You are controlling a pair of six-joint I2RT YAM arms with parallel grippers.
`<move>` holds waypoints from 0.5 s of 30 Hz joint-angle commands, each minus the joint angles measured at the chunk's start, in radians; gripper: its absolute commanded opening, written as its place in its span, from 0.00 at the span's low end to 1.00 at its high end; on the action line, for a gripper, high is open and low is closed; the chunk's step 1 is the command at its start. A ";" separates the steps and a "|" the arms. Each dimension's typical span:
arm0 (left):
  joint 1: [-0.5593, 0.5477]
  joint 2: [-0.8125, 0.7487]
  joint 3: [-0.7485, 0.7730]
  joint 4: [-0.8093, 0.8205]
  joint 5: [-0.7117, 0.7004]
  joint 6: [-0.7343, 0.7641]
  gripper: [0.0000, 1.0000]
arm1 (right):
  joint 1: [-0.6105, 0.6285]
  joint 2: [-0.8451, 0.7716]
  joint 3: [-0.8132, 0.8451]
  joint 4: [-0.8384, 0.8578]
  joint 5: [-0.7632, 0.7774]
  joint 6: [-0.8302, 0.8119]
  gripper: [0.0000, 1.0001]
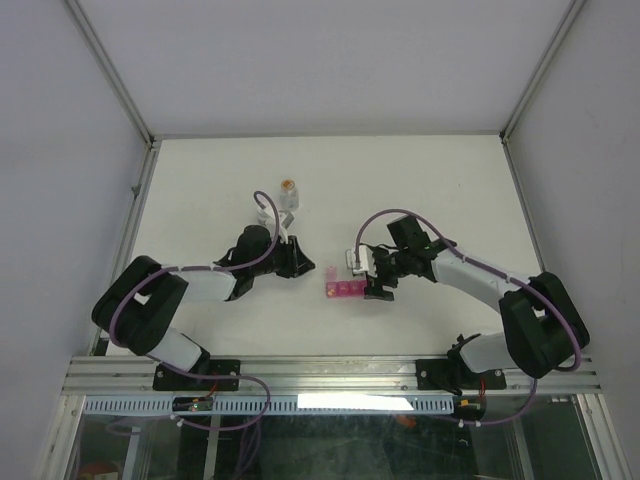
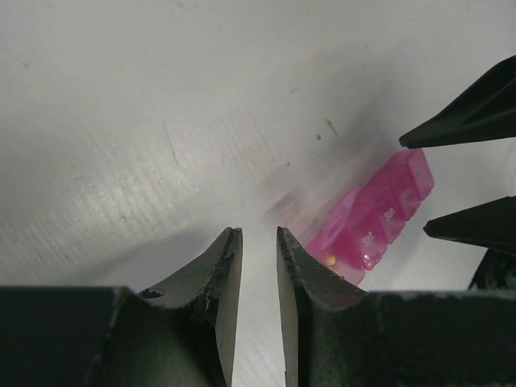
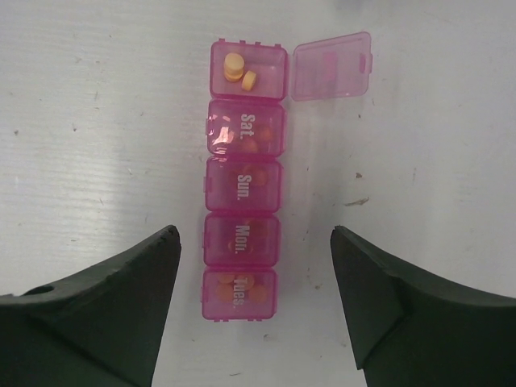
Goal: Sort the pills into containers
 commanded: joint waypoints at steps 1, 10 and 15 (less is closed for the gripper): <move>-0.003 0.054 0.040 0.093 0.004 0.023 0.24 | 0.018 0.011 -0.009 0.056 0.041 0.019 0.78; -0.012 0.151 0.069 0.133 0.049 0.001 0.25 | 0.058 0.061 -0.016 0.073 0.082 0.021 0.75; -0.019 0.193 0.086 0.154 0.072 -0.016 0.25 | 0.074 0.077 -0.012 0.080 0.103 0.027 0.70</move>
